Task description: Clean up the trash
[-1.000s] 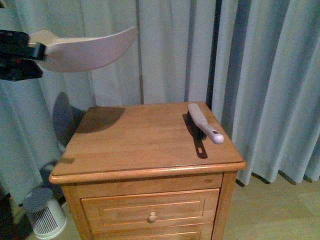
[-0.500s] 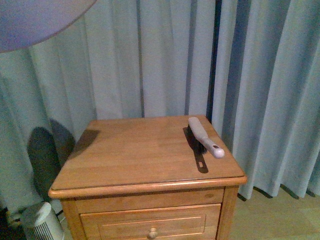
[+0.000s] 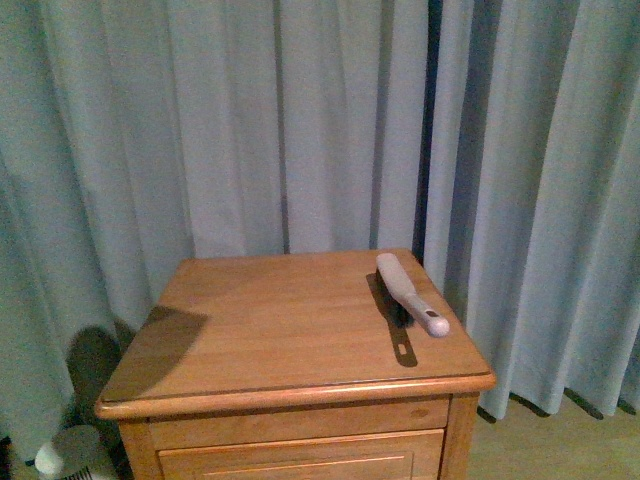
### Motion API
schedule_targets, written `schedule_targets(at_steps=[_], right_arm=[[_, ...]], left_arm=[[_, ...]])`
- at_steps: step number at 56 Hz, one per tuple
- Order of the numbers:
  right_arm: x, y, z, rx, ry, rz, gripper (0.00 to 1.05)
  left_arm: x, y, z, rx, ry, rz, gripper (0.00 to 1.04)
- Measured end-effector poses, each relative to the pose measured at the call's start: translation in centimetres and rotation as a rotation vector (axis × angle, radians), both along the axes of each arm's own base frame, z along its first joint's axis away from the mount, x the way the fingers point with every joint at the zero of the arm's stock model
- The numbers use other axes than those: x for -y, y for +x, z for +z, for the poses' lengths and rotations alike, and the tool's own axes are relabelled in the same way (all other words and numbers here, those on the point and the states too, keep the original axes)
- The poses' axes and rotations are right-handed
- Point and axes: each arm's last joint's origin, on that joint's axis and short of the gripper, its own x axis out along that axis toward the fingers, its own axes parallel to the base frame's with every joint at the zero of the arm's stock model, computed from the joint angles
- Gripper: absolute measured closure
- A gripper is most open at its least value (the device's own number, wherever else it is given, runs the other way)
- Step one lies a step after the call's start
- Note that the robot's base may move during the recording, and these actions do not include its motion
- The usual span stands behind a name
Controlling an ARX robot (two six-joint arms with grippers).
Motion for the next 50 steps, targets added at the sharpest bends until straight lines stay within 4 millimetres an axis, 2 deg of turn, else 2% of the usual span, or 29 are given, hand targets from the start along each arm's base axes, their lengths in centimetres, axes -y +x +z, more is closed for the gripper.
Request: schedule_targets(at_steps=[17, 50], right_arm=[[0.0, 0.0, 0.0, 0.0, 0.0, 0.0, 0.07], [0.0, 0.0, 0.0, 0.0, 0.0, 0.0, 0.07]], left_arm=[[2.9, 0.0, -0.7, 0.036, -0.041, -0.116, 0.78], [2.9, 0.0, -0.7, 0.03, -0.061, -0.106, 0.78]])
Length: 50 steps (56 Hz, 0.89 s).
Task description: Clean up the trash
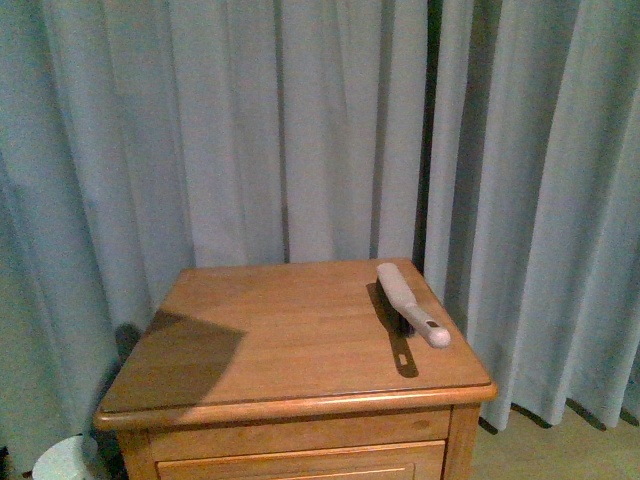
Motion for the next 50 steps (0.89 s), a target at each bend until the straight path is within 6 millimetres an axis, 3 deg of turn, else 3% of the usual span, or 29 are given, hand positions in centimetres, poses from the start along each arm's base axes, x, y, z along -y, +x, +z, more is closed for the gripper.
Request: schedule_targets(at_steps=[5, 12, 22, 30, 36, 40, 44, 50], right_arm=[[0.0, 0.0, 0.0, 0.001, 0.003, 0.003, 0.07], [0.8, 0.5, 1.2, -0.005, 0.184, 0.086, 0.07], [2.0, 2.9, 7.7, -0.009, 0.241, 0.0, 0.07], [3.9, 8.7, 13.0, -0.058, 0.234, -0.045, 0.07], [5.8, 15.1, 15.4, -0.115, 0.271, -0.102, 0.07], [6.3, 19.4, 14.6, -0.226, 0.294, -0.109, 0.07], [6.1, 22.6, 13.2, -0.332, 0.318, -0.101, 0.07], [5.3, 26.0, 11.2, -0.454, 0.33, -0.065, 0.07]], left_arm=[[0.0, 0.0, 0.0, 0.0, 0.0, 0.0, 0.78], [0.0, 0.0, 0.0, 0.001, 0.0, 0.0, 0.78], [0.0, 0.0, 0.0, 0.0, -0.001, 0.001, 0.78], [0.0, 0.0, 0.0, 0.0, -0.002, 0.003, 0.78], [0.0, 0.0, 0.0, 0.0, -0.002, 0.003, 0.78], [0.0, 0.0, 0.0, 0.0, -0.002, 0.003, 0.78], [0.0, 0.0, 0.0, 0.001, -0.002, 0.004, 0.78], [0.0, 0.0, 0.0, 0.001, -0.002, 0.003, 0.78]])
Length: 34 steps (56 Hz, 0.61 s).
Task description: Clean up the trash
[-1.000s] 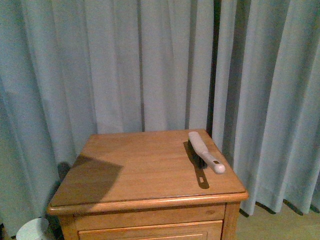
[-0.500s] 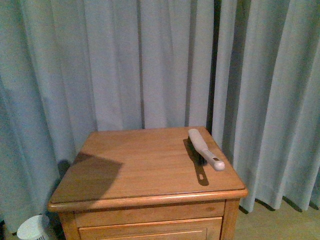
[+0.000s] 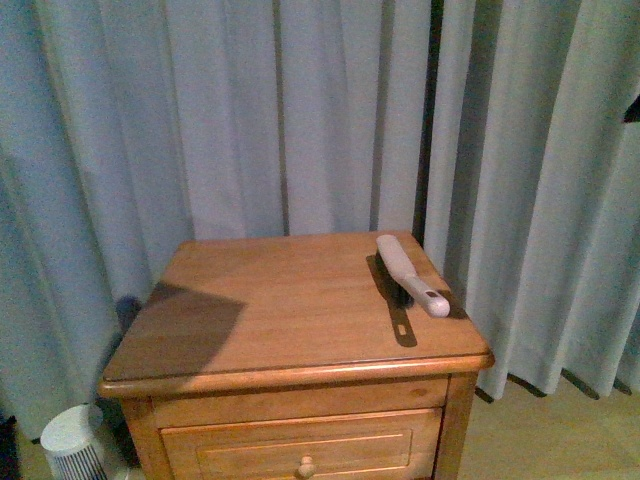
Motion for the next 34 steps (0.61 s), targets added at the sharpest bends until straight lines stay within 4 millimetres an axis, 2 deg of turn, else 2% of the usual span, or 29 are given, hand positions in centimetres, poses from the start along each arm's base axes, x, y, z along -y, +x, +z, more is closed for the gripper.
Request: schedule_targets(at_steps=[14, 28, 34], right_arm=[[-3.3, 5.2, -3.7, -0.156, 0.014, 0.112, 0.07], [-4.9, 8.6, -7.0, -0.257, 0.018, 0.167, 0.07], [-6.3, 10.1, -8.5, -0.294, 0.03, 0.214, 0.07]], left_arm=[[0.0, 0.0, 0.0, 0.0, 0.0, 0.0, 0.78], [0.0, 0.0, 0.0, 0.0, 0.0, 0.0, 0.78], [0.0, 0.0, 0.0, 0.0, 0.0, 0.0, 0.78]])
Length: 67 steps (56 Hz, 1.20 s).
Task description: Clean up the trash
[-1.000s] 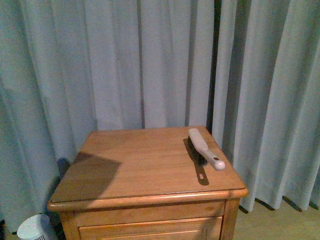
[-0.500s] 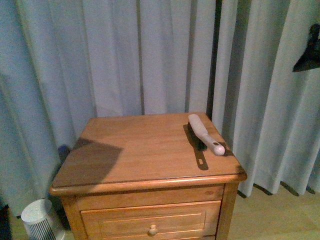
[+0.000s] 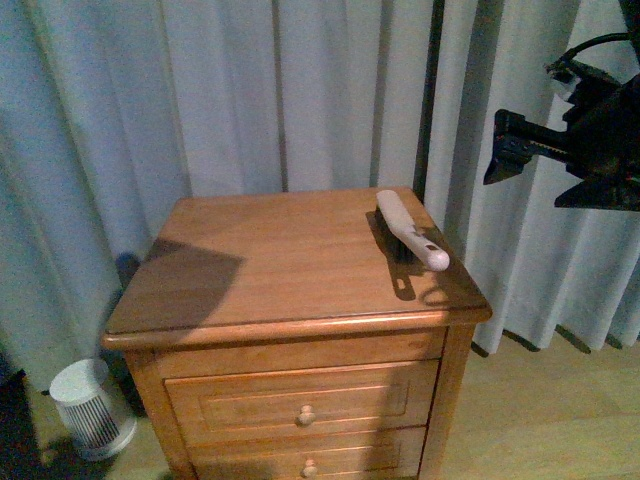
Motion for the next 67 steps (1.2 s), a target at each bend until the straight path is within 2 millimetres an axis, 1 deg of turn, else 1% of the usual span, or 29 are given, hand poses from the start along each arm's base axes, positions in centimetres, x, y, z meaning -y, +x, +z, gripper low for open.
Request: schedule_targets(at_steps=[9, 20, 32, 41, 61, 67], right_arm=[[-1.9, 1.3, -0.8, -0.011, 0.021, 0.036, 0.07], [-3.6, 2.5, -1.6, -0.021, 0.04, 0.075, 0.07], [-4.4, 3.8, -3.1, -0.046, 0.057, 0.074, 0.07], [-4.8, 4.4, -4.4, -0.071, 0.064, 0.07, 0.07], [-7.4, 5.9, -6.6, -0.098, -0.036, 0.045, 0.07], [-7.9, 6.1, -7.1, -0.103, -0.068, 0.033, 0.07]], left_arm=[[0.0, 0.0, 0.0, 0.0, 0.0, 0.0, 0.78], [0.0, 0.0, 0.0, 0.0, 0.0, 0.0, 0.78], [0.0, 0.0, 0.0, 0.0, 0.0, 0.0, 0.78], [0.0, 0.0, 0.0, 0.0, 0.0, 0.0, 0.78], [0.0, 0.0, 0.0, 0.0, 0.0, 0.0, 0.78], [0.0, 0.0, 0.0, 0.0, 0.0, 0.0, 0.78]])
